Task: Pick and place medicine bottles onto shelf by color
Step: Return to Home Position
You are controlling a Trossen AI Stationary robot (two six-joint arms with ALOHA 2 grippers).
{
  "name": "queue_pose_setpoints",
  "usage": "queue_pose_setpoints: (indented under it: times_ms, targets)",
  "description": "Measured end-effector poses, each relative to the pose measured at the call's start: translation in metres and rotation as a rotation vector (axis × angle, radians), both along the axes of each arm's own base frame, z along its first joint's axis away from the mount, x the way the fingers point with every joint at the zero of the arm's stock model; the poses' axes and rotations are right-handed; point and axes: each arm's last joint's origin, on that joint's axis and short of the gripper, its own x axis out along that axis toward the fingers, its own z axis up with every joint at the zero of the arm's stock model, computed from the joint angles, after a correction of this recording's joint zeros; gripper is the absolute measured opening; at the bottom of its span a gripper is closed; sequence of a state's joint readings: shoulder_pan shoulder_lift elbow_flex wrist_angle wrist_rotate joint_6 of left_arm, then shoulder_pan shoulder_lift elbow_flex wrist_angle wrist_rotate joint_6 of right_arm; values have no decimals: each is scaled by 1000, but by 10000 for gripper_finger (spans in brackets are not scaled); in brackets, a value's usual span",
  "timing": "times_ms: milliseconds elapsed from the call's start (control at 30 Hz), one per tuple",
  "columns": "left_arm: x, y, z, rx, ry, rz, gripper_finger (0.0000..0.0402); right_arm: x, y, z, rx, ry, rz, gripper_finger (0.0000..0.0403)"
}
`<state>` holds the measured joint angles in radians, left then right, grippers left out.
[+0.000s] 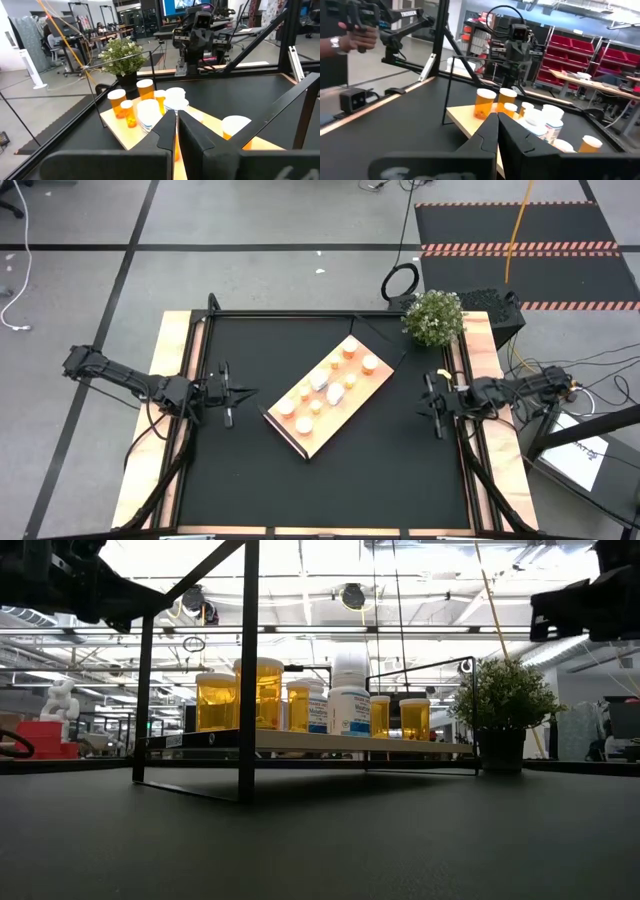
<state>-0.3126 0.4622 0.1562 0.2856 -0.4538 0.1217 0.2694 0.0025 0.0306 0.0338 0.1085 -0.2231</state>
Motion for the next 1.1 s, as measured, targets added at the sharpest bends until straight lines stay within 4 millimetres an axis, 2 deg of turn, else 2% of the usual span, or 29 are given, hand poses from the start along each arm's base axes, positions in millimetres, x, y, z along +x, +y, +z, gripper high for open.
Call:
queue_pose_setpoints:
  times_ms: [333,667,1100]
  targets:
    - [0,0,1,28,-2,1,21,3,-17,0,25,2,-83,0]
    - [0,0,1,36,-1,2,21,3,-20,-1,47,9,-78,0]
    - [-7,2,4,41,-26,3,21,3,-23,-1,97,14,-173,0]
